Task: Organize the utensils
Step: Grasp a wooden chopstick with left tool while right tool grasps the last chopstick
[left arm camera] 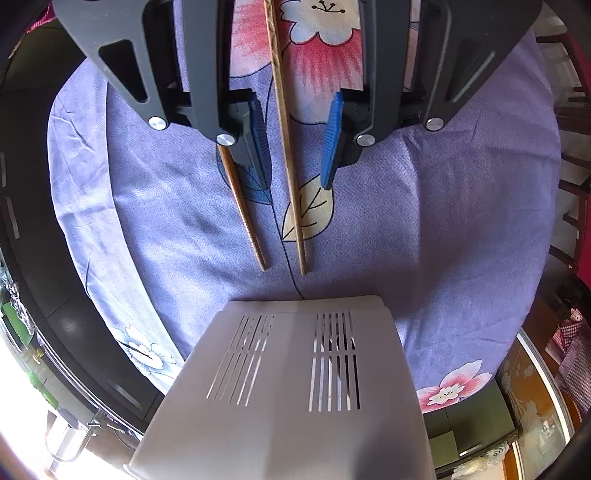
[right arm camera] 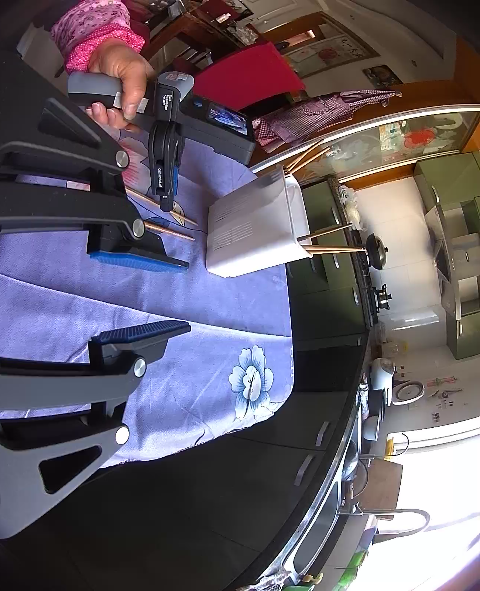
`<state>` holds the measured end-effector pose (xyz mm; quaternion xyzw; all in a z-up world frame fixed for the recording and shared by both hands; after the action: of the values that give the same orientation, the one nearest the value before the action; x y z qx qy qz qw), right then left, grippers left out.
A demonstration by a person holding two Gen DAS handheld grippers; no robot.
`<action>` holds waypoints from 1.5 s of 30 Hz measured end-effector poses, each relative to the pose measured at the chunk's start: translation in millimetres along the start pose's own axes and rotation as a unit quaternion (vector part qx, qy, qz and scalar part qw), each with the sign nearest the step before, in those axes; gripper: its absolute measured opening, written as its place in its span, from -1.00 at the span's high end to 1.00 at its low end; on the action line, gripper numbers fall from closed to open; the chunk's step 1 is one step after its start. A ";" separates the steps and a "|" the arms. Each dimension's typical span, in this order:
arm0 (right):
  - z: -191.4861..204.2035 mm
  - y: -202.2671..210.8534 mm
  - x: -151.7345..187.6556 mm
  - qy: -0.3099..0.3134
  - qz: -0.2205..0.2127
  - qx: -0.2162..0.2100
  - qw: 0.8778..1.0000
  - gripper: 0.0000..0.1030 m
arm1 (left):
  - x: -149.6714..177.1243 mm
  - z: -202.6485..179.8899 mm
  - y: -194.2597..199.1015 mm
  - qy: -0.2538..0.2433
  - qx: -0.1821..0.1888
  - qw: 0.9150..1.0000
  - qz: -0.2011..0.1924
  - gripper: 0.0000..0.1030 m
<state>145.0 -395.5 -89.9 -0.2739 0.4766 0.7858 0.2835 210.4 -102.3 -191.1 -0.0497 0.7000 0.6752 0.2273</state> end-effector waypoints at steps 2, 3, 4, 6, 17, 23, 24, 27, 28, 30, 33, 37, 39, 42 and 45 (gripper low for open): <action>-2.6 -0.2 0.7 -0.002 0.001 -0.002 1.000 0.47 | -3.1 -2.2 -5.9 -0.004 -0.006 1.000 0.007 0.56; -3.1 -0.1 0.9 -0.003 0.001 -0.003 1.000 0.47 | -5.3 -2.4 -7.6 -0.006 -0.008 1.000 0.011 0.65; -3.8 0.2 1.3 -0.004 0.000 -0.004 1.000 0.47 | -6.2 -3.1 -9.7 -0.007 -0.009 1.000 0.015 0.69; -5.6 1.1 0.0 -0.007 -0.001 -0.004 1.000 0.47 | -10.0 -6.5 -11.6 -0.014 -0.020 1.000 0.016 0.77; 12.8 -29.8 -0.6 0.007 0.043 -0.004 0.999 0.47 | -0.5 15.2 25.2 0.001 -0.008 0.999 -0.040 0.88; 40.3 -88.5 8.0 0.024 0.120 -0.016 0.992 0.47 | 18.1 31.0 90.2 -0.007 -0.018 0.992 -0.121 0.89; 45.6 -99.7 10.1 0.030 0.133 -0.015 0.991 0.47 | 21.6 32.8 100.5 -0.009 -0.020 0.990 -0.136 0.89; 62.3 -135.3 16.1 0.042 0.169 -0.009 0.985 0.47 | 31.4 35.5 123.3 -0.016 -0.025 0.985 -0.169 0.89; 67.8 -147.1 19.3 0.051 0.179 -0.002 0.983 0.47 | 34.2 36.9 128.3 -0.017 -0.027 0.984 -0.176 0.89; 79.1 -167.9 24.2 0.065 0.197 0.012 0.978 0.47 | 38.3 37.2 135.3 -0.020 -0.030 0.982 -0.185 0.89; 93.7 -191.4 32.9 0.088 0.218 0.035 0.971 0.47 | 41.8 40.2 139.5 -0.021 -0.032 0.981 -0.191 0.89; 104.8 -214.2 42.2 0.111 0.237 0.070 0.963 0.47 | 45.2 46.4 136.7 -0.022 -0.023 0.981 -0.190 0.89; 107.8 -220.1 44.8 0.122 0.236 0.088 0.960 0.47 | 45.7 46.6 135.7 -0.024 -0.020 0.981 -0.190 0.89; 110.1 -228.7 48.1 0.124 0.245 0.097 0.957 0.48 | 45.8 47.7 134.5 -0.025 -0.015 0.981 -0.191 0.89; 113.6 -230.5 52.3 0.126 0.248 0.098 0.955 0.59 | 45.1 47.5 133.4 -0.027 -0.014 0.981 -0.191 0.89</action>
<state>253.6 -194.4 -218.6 -0.2148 0.6364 0.7396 0.0425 132.0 -34.5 -84.6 -0.1670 0.6618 0.6299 0.3705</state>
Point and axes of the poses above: each gripper's, at about its wrist camera, not at the fingertips, and y roughly against the way its jaws point, z to its left, x to its underside, the point moved 3 cm from there along -y, roughly the way its jaws point, and after that the axes turned 15 degrees about -y, right-handed, at the moved point
